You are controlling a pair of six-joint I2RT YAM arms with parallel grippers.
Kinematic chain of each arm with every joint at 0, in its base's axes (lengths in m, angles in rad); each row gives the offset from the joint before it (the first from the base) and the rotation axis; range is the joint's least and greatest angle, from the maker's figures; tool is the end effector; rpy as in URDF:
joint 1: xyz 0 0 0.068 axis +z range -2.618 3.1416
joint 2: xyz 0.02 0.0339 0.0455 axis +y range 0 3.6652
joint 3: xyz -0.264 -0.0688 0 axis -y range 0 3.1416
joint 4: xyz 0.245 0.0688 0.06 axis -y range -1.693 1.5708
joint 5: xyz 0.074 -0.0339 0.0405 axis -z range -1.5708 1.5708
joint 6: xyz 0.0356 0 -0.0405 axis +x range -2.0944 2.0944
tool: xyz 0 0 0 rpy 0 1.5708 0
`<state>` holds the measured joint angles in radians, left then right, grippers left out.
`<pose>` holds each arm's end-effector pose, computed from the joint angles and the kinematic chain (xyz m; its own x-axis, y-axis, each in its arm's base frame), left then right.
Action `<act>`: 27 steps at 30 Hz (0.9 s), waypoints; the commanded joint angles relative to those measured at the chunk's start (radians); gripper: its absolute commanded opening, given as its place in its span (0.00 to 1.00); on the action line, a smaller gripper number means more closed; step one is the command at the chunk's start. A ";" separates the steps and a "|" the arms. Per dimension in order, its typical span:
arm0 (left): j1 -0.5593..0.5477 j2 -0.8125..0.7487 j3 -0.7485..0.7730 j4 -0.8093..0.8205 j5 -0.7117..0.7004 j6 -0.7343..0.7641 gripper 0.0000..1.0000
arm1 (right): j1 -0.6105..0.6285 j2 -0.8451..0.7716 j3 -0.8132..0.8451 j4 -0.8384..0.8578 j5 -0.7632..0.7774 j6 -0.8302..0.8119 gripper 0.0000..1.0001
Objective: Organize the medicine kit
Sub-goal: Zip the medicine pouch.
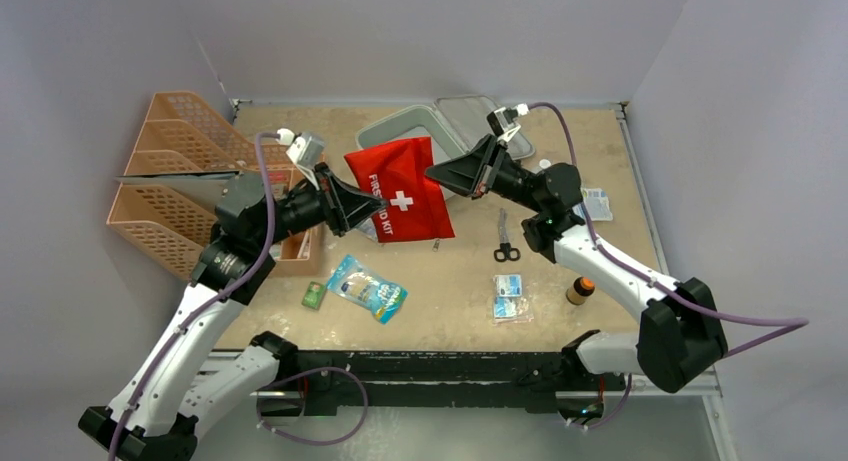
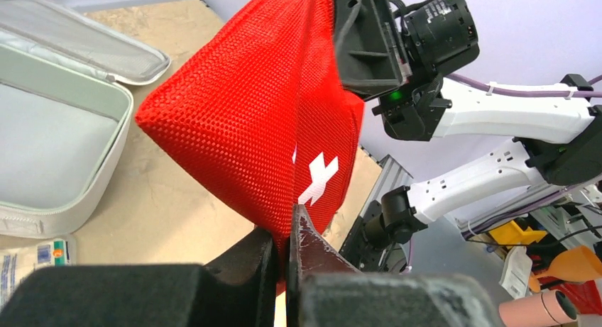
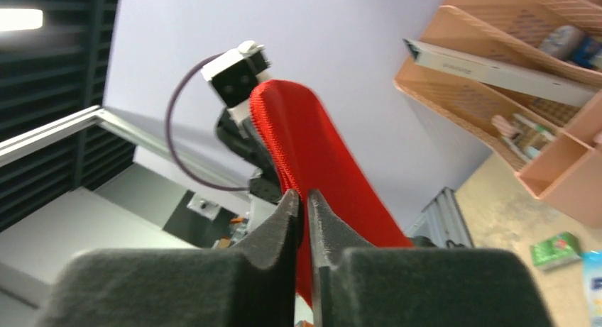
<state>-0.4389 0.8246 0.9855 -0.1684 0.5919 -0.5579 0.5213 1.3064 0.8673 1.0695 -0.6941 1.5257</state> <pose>0.1514 -0.0930 0.4050 -0.4598 -0.2695 -0.8461 0.7240 0.4379 -0.5329 0.2316 0.1593 0.3782 -0.8070 0.4220 -0.4131 -0.5481 -0.2748 0.7900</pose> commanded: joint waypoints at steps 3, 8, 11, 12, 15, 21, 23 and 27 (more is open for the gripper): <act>0.001 0.012 0.010 0.015 -0.056 -0.025 0.00 | -0.014 -0.062 0.029 -0.277 0.071 -0.219 0.32; 0.000 0.089 0.036 0.024 -0.118 -0.032 0.00 | -0.017 -0.213 0.035 -0.648 0.226 -0.440 0.66; 0.002 0.160 0.048 0.067 -0.194 -0.056 0.00 | -0.018 -0.316 0.035 -0.855 0.367 -0.563 0.84; 0.002 0.194 0.062 0.078 -0.216 -0.062 0.00 | -0.017 -0.344 0.032 -0.898 0.405 -0.590 0.90; 0.006 0.317 0.133 0.065 -0.277 -0.080 0.00 | -0.016 -0.416 0.017 -0.975 0.477 -0.640 0.99; 0.038 0.558 0.246 0.149 -0.414 -0.190 0.00 | -0.017 -0.480 0.007 -1.078 0.473 -0.698 0.99; 0.047 0.637 0.287 0.153 -0.469 -0.238 0.00 | -0.017 -0.503 0.015 -1.133 0.467 -0.722 0.99; 0.077 0.832 0.410 0.098 -0.455 -0.314 0.00 | -0.017 -0.555 0.035 -1.222 0.475 -0.775 0.99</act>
<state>-0.3904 1.5299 1.2758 -0.0925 0.1894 -0.7620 0.5091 0.8104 0.8684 -0.0475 -0.2466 0.8394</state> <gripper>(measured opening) 0.018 0.987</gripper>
